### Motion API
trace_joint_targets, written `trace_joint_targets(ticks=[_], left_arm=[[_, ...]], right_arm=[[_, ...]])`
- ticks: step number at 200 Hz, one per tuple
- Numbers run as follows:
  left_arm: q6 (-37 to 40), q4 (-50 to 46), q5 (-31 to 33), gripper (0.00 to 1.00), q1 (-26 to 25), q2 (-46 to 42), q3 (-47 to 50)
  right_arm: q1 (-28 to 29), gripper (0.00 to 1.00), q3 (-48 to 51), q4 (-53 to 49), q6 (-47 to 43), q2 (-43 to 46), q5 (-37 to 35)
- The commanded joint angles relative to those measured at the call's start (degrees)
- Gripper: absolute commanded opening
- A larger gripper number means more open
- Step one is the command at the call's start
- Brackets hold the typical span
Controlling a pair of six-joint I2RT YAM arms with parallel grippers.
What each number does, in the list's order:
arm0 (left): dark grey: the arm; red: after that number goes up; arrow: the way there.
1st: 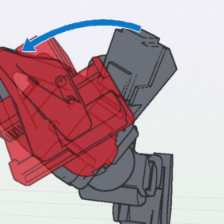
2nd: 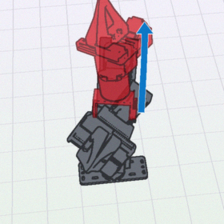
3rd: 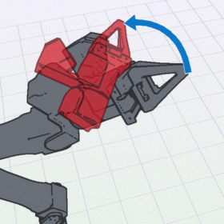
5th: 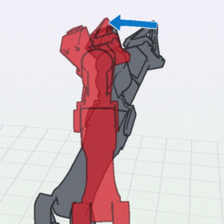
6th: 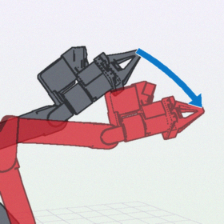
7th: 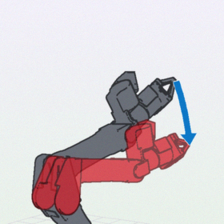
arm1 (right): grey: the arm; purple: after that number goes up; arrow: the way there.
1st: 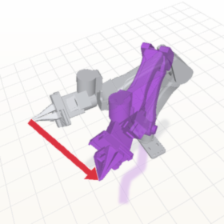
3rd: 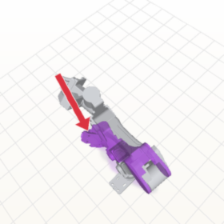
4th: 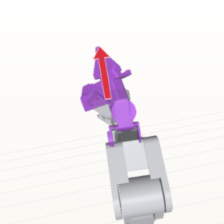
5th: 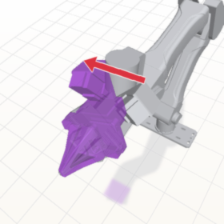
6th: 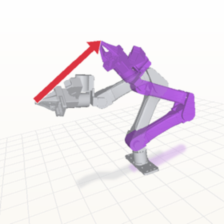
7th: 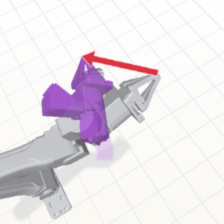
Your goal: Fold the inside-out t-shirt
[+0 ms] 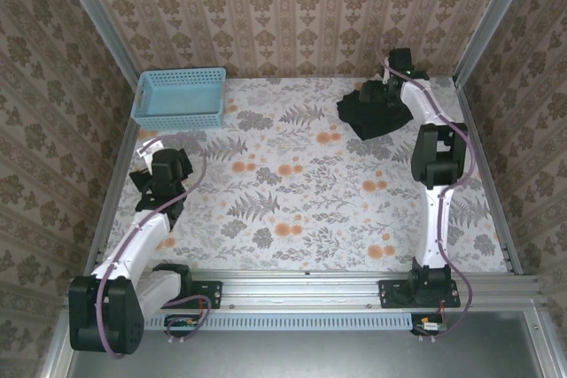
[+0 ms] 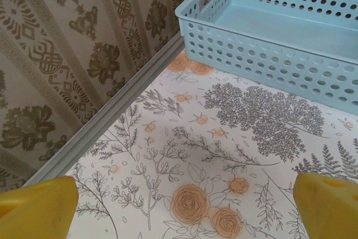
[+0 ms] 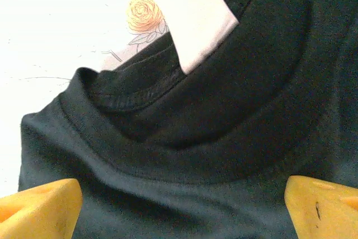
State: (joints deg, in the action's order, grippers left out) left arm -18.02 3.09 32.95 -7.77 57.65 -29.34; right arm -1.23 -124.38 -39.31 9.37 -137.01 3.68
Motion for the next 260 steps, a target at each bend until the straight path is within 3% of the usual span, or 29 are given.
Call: trace_joint_targets(ticks=[1,31,93,148,171,196,260], left_arm=[[-2.62,-2.33,2.08,1.0,0.4,-0.52,-1.77],[-2.73,-2.83,3.15,1.0,0.32,-0.34,-1.77],[-2.62,-3.09,2.87,1.0,0.34,-0.74,-1.6],[-2.0,-2.5,2.65,1.0,0.3,-0.77,-1.18],[-0.22,-1.39,2.11,1.0,0.26,0.03,-0.8],[4.7,1.76,-0.27,1.0,-0.13,2.01,-0.11],[13.39,13.23,-6.73,1.0,-0.09,15.39,0.07]], right_arm=[[-0.31,0.94,-11.25,-12.65,2.39,-7.69,-0.51],[-2.29,0.95,-16.96,-17.71,9.9,-12.18,-4.46],[-7.67,0.95,-1.37,-11.58,23.36,-4.19,-10.01],[-12.09,0.97,3.25,-9.2,24.22,-0.28,-10.76],[-12.2,0.98,6.2,-5.01,21.38,3.35,-5.56],[-11.71,0.99,18.04,4.72,17.37,13.08,0.8],[-10.76,1.0,62.75,35.98,12.83,42.02,-0.12]])
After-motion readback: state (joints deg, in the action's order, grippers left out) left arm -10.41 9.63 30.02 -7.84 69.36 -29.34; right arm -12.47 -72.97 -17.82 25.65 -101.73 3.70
